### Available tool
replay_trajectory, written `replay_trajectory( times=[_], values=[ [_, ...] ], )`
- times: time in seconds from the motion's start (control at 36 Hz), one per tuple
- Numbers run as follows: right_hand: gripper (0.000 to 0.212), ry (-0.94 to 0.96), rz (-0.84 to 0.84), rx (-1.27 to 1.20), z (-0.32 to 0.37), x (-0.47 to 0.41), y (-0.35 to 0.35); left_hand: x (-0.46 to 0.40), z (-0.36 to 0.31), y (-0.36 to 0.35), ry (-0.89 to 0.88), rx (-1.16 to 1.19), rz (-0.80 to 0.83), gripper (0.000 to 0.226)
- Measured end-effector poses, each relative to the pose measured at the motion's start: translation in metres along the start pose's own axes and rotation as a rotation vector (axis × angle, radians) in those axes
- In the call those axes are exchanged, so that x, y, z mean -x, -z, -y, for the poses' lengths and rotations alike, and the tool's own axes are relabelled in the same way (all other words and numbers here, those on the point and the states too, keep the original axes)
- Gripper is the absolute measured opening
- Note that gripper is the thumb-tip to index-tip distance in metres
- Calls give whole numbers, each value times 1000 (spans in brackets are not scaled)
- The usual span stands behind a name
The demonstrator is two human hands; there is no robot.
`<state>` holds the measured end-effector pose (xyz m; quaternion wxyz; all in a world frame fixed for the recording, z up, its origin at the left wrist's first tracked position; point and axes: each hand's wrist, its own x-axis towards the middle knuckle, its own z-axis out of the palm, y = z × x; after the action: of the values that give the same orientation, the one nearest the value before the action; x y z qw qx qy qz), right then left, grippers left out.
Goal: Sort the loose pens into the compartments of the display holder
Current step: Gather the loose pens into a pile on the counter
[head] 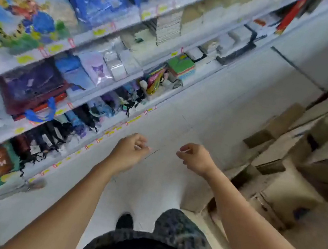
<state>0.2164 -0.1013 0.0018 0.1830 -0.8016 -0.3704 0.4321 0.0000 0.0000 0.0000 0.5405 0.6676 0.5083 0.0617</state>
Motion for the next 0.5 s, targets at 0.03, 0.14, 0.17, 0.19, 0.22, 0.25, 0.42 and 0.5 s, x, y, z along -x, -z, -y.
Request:
replay_trajectory(
  times=[0.03, 0.14, 0.17, 0.19, 0.22, 0.25, 0.42, 0.5],
  values=[
    [31, -19, -21, -23, 1, -13, 15, -26, -15, -2, -33, -20, 24, 24],
    [28, -118, -124, -103, -11, -70, 80, -134, -93, -20, -95, -128, 165, 23],
    [28, -141, -150, -126, -17, -89, 96, -162, -115, -29, -116, -153, 193, 22],
    [28, -160, -168, -139, -25, -109, 111, -190, -132, -38, -138, -177, 216, 22],
    [28, -182, -184, -159, -35, -129, 124, -218, -149, -46, -157, -207, 245, 22],
    [28, -208, -200, -195, -43, -149, 140, -244, -167, -55, -170, -236, 262, 21],
    [22, -312, -293, -463, -57, -232, 239, -356, -279, -86, -254, -309, 325, 17],
    [20, -320, -318, -493, -55, -270, 294, -409, -333, -99, -281, -330, 370, 17]
  ],
)
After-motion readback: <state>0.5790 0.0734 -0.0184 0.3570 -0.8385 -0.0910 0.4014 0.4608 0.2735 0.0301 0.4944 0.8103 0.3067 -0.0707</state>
